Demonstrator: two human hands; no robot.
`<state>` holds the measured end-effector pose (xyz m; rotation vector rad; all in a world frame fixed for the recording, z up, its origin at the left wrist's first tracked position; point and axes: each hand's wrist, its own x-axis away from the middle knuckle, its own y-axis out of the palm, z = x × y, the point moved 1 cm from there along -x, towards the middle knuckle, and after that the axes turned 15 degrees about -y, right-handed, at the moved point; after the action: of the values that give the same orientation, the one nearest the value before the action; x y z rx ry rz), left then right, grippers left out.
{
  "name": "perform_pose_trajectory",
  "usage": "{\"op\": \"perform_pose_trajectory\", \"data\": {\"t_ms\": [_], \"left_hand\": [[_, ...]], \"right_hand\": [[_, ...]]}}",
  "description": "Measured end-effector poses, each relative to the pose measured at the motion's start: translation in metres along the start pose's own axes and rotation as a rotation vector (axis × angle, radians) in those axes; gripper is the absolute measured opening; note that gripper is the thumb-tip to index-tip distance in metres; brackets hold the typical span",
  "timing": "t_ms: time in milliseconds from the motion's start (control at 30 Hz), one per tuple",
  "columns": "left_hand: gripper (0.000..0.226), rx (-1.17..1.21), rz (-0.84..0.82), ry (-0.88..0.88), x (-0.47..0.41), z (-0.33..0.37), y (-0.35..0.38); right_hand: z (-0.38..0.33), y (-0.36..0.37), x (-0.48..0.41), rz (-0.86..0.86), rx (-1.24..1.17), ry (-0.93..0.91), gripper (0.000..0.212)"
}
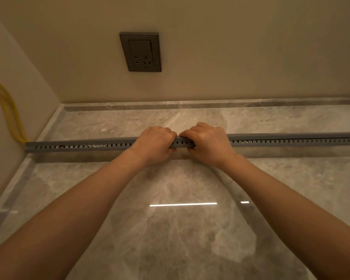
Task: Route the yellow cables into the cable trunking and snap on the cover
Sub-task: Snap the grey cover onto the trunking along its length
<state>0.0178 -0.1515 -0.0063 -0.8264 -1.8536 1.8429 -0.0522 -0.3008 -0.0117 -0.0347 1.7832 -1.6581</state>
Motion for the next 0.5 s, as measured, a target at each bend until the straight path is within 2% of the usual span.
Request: {"op": "perform_pose_trajectory", "data": {"t_ms": [100,233,400,500], "left_hand": [[0.025,-0.006,-0.011,0.001,-0.001,-0.003,0.0],[0.026,0.01,-0.011,0.003,0.0,-0.006,0.002],[0.026,0.027,-0.003,0.002,-0.001,-0.009,0.004],[0.025,0.039,0.001,0.004,-0.001,-0.009,0.005]], "right_hand": [[0.01,-0.005,0.007,-0.044,-0.028,0.01,0.022],[0.027,-0.017,0.029,-0.066,-0.036,0.042,0.031],[0.043,-0.031,0.058,0.027,-0.007,0.109,0.039],[0.051,-0.037,0.072,0.057,0.033,0.129,0.036]]}}
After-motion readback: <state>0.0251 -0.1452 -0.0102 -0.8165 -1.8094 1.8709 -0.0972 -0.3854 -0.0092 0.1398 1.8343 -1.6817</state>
